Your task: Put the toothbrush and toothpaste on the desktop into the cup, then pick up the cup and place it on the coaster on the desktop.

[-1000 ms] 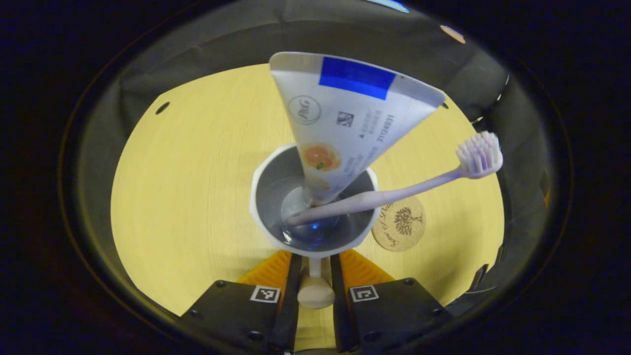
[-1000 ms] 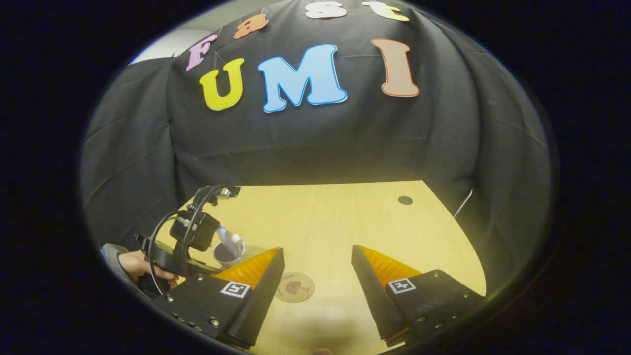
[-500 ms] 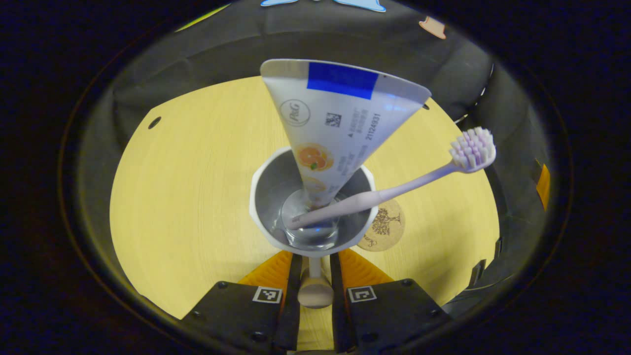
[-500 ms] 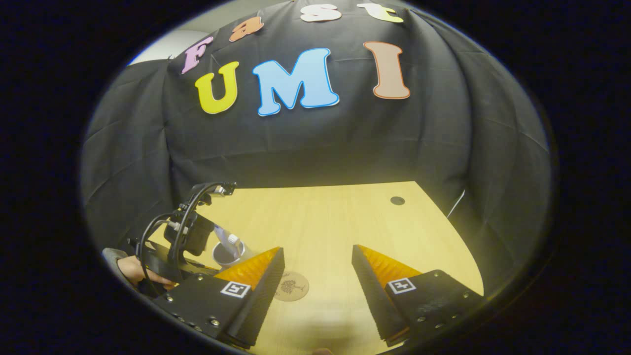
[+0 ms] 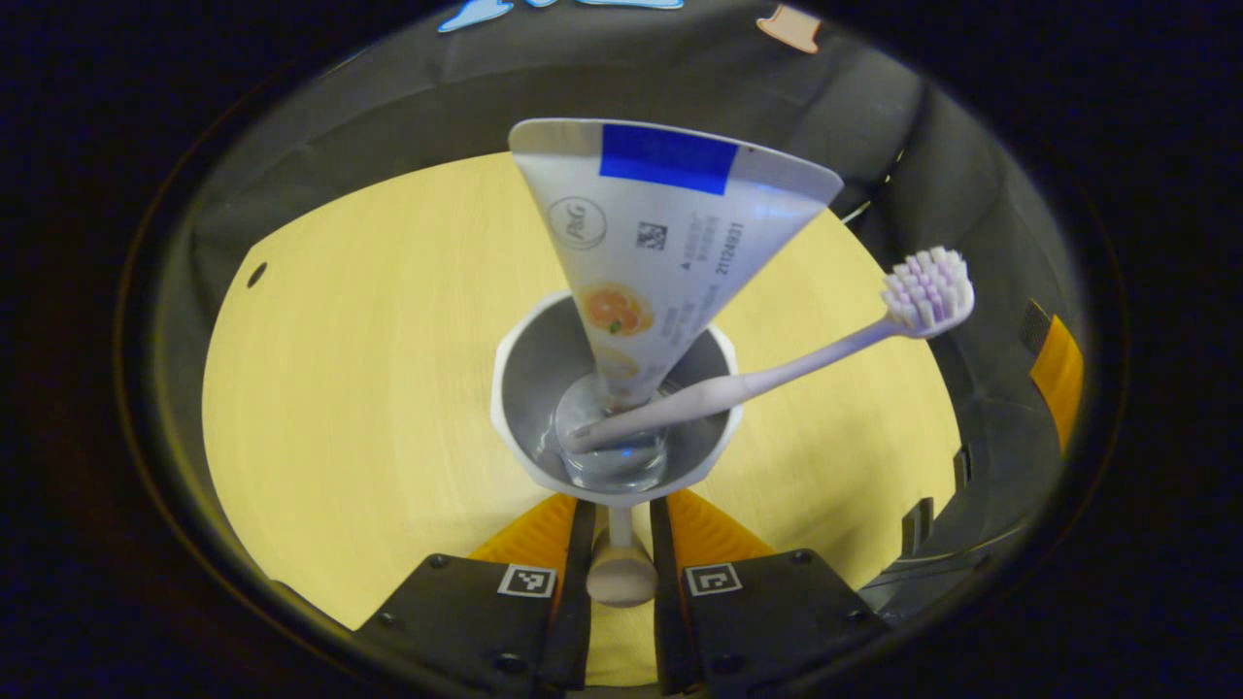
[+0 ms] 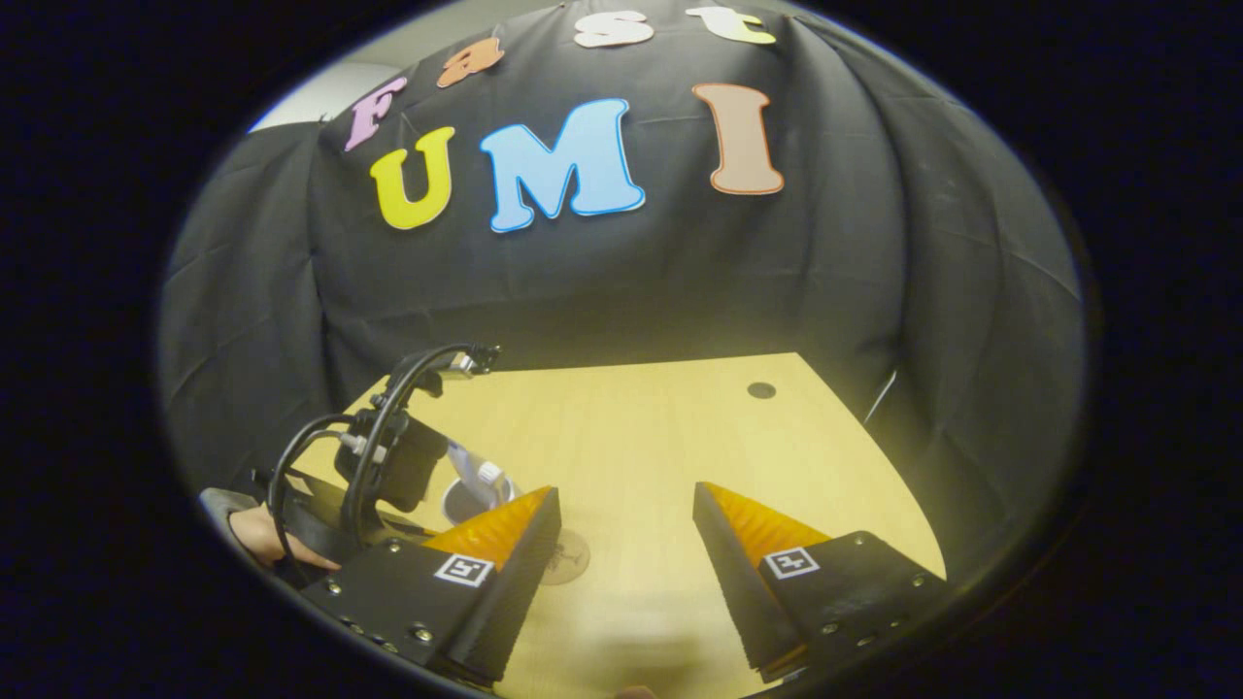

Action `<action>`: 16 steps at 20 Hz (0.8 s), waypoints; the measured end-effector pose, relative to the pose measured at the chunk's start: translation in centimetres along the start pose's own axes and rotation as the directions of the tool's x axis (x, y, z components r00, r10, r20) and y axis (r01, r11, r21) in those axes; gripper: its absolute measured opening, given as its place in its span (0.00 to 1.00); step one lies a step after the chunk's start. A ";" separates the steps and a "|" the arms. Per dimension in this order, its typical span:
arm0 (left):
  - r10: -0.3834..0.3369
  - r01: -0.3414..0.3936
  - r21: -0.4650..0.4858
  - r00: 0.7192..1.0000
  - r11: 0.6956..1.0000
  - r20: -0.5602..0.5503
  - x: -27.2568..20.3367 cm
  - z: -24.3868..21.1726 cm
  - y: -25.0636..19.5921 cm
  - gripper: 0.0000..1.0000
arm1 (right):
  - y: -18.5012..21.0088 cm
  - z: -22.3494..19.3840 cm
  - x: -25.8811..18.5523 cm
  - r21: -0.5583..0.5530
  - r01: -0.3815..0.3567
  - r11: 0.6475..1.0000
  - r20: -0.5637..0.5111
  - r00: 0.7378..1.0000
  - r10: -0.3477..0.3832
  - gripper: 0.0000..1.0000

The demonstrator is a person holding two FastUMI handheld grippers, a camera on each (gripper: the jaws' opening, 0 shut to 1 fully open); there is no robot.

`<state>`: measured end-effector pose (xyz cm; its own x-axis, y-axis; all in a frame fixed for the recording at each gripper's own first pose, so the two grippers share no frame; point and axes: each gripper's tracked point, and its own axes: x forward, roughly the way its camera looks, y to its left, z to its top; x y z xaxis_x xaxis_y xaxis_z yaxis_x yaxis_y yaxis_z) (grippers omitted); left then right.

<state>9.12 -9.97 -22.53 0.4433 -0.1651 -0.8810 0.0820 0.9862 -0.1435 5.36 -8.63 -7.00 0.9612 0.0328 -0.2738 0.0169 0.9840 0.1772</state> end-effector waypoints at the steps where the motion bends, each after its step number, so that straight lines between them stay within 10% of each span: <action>1: -0.005 0.005 0.001 1.000 1.000 -0.006 0.3 -0.1 -0.5 0.34 | -0.4 -0.1 -0.1 0.004 0.005 1.000 -0.003 1.000 -0.005 0.86; 16: 0.049 -0.050 -0.027 0.998 0.998 -0.041 2.1 -0.5 -1.8 0.34 | -2.5 0.0 -1.0 -0.030 -0.051 0.998 -0.005 0.999 0.050 0.82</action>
<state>9.45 -12.06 -24.30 0.4100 -0.1158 -0.9047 0.0355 0.9932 -0.1110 4.36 -11.08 -7.18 0.9594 0.0833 -0.2696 -0.0400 0.9859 0.1625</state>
